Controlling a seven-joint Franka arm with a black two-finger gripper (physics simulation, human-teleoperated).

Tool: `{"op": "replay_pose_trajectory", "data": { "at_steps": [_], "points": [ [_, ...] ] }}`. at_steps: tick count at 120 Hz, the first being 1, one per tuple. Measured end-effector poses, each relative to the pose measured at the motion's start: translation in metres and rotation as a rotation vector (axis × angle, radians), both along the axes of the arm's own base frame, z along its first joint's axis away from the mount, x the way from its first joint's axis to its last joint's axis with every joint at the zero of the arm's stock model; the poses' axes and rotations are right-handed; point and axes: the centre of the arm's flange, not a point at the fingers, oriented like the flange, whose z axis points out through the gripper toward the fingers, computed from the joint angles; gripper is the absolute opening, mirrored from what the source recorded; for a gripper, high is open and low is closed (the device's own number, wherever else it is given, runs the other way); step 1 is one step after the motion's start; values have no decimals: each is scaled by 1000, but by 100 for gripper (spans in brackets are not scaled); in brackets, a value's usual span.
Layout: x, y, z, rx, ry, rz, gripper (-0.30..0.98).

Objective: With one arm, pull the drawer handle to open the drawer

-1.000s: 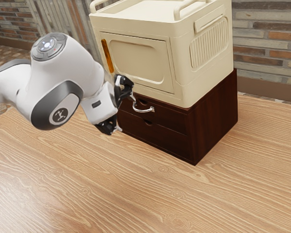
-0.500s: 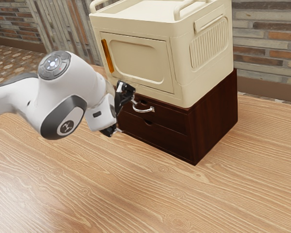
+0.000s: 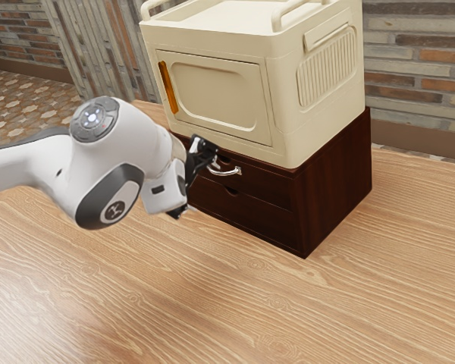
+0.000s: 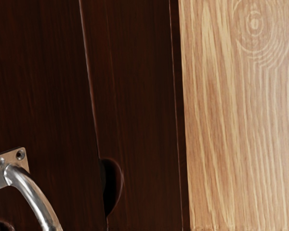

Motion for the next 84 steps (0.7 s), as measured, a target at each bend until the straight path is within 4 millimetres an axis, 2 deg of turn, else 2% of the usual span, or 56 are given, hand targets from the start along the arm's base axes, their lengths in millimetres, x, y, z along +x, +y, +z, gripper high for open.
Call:
{"op": "replay_pose_trajectory", "data": {
  "at_steps": [11,41,84],
  "points": [
    [4,6,-5,3,0,7,69],
    [19,5,-15,18,-1,2,69],
    [29,22,-31,22,17,34,69]
  ]
}}
